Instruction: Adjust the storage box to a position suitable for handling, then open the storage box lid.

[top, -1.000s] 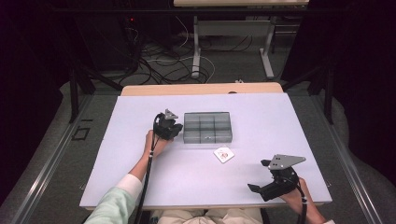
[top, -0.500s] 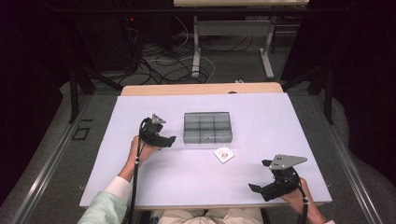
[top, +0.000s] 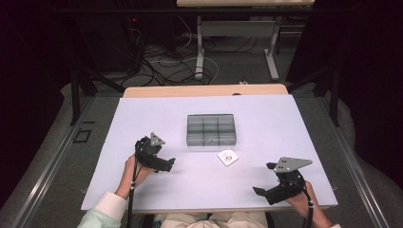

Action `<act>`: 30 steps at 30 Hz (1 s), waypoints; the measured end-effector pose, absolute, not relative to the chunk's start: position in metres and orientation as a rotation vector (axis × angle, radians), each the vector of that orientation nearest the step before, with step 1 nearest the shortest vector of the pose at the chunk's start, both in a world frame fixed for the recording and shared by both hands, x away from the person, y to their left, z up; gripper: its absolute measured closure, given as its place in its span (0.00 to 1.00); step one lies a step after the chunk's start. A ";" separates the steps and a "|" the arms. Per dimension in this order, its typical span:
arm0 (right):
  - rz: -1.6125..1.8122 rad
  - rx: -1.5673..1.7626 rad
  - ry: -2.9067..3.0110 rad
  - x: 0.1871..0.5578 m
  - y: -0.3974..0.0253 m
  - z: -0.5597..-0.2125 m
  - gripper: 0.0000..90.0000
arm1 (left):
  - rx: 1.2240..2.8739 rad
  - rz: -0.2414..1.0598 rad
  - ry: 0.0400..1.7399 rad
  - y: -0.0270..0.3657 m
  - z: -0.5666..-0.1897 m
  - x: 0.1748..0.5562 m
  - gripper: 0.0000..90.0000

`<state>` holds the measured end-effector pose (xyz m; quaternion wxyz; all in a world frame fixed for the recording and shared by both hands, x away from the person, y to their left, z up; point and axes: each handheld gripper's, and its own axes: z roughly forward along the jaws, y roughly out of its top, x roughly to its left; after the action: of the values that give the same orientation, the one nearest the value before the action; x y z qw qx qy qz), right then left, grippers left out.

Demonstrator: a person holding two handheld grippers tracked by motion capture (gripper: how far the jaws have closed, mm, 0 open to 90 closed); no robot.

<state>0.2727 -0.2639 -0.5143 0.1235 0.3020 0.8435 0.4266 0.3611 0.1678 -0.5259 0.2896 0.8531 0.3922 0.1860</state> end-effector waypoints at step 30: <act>1.232 0.869 2.480 0.274 -0.258 -0.516 0.00 | 2.257 0.504 0.994 0.175 -0.523 0.319 0.00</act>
<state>0.2743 -0.2583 -0.5159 0.1194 0.2974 0.8483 0.4215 0.3194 0.1747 -0.5234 0.3073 0.8534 0.3756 0.1904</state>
